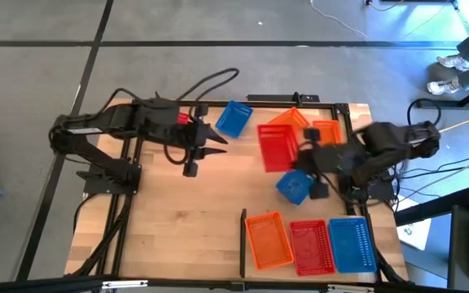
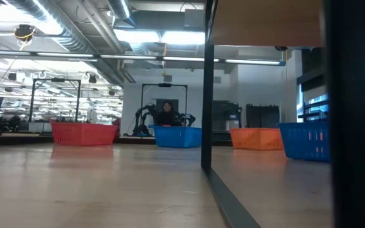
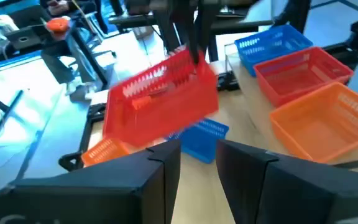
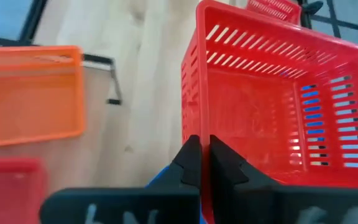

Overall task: Stack baskets on shelf by color
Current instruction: Stack the bottom red basket on top of the red basket on the shelf

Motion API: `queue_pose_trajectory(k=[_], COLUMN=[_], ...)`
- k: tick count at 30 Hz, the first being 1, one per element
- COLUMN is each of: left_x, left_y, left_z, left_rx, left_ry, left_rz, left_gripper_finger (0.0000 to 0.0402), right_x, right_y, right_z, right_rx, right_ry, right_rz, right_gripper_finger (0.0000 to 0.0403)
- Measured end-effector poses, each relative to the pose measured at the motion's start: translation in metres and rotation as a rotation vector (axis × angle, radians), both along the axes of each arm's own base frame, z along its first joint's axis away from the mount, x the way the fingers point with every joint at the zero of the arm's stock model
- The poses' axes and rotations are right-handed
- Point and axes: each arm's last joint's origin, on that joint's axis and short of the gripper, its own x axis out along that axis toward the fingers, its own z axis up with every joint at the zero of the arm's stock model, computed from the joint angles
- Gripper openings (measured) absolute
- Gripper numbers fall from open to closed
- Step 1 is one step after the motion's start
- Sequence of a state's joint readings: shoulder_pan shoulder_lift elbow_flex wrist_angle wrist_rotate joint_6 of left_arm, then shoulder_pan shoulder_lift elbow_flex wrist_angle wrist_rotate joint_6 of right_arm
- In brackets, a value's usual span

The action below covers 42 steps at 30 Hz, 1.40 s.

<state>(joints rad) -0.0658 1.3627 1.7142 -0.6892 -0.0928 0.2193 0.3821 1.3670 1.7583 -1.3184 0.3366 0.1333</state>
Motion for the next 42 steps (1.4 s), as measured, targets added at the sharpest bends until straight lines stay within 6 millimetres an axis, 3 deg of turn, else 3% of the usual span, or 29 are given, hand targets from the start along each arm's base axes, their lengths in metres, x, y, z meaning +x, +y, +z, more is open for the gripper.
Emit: queue_pose_trajectory(k=[6, 14, 18, 21, 29, 42], left_x=[-0.007, -0.009, -0.009, -0.009, -0.009, -0.009], left_y=[0.000, 0.001, 0.001, 0.001, 0.006, 0.014], left_z=[-0.001, -0.002, -0.002, -0.002, -0.002, -0.002], left_rx=[0.001, -0.016, -0.021, -0.014, 0.007, 0.007], left_ry=[0.037, 0.054, 0.053, 0.050, 0.048, 0.048], left_rz=[0.001, 0.007, 0.010, 0.030, 0.096, 0.128], left_gripper_finger=[0.0094, 0.0094, 0.0094, 0.0094, 0.0094, 0.0094], right_x=[-0.029, -0.063, -0.076, -0.080, -0.077, -0.070], right_y=[0.033, 0.078, 0.103, 0.119, 0.142, 0.156], right_z=[0.002, 0.002, 0.006, 0.006, -0.008, -0.027], right_rx=[0.088, 0.341, 0.443, 0.494, 0.535, 0.449], right_ry=[0.054, 0.066, 0.044, 0.039, 0.122, 0.189], right_rz=[-0.008, -0.058, 0.026, 0.079, 0.020, -0.015], right_gripper_finger=[0.0002, 0.0002, 0.0002, 0.0002, 0.0002, 0.0006])
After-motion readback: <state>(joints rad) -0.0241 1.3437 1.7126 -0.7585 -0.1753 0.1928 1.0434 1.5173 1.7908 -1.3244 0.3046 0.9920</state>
